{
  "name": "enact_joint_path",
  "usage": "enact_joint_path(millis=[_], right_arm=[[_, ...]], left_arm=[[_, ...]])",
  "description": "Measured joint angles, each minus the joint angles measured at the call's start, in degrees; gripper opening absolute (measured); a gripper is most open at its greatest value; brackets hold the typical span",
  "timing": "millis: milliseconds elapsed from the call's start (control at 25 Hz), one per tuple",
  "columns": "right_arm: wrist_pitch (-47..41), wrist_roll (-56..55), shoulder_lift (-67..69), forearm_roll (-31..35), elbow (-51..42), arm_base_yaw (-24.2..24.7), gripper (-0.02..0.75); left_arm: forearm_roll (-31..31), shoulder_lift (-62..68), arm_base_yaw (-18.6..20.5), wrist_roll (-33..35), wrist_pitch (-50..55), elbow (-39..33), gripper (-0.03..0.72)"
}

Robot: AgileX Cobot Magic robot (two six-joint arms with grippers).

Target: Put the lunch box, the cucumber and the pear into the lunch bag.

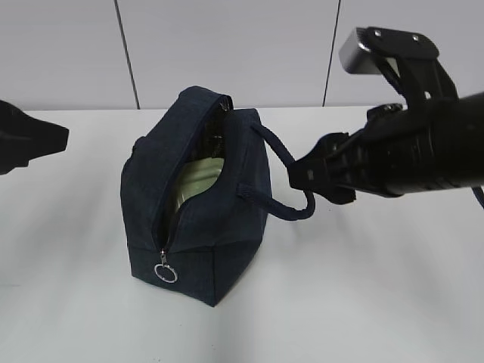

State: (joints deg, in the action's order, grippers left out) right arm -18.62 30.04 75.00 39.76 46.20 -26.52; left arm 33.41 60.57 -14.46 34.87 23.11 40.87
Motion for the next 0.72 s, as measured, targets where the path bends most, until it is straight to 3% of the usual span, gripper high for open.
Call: enact_joint_path(millis=[320,720], right_arm=[[19.4,5.7,-5.1,0.2,-12.8,-2.4,0.43],[25.7,6.3,-5.1,1.9,-14.3,-2.5,0.43]], left_arm=[[0.4,-0.3,0.0,0.3,-1.7,-1.9,0.345],[1.1,-0.3,0.0,4.1,-2.9,-3.1,0.342]])
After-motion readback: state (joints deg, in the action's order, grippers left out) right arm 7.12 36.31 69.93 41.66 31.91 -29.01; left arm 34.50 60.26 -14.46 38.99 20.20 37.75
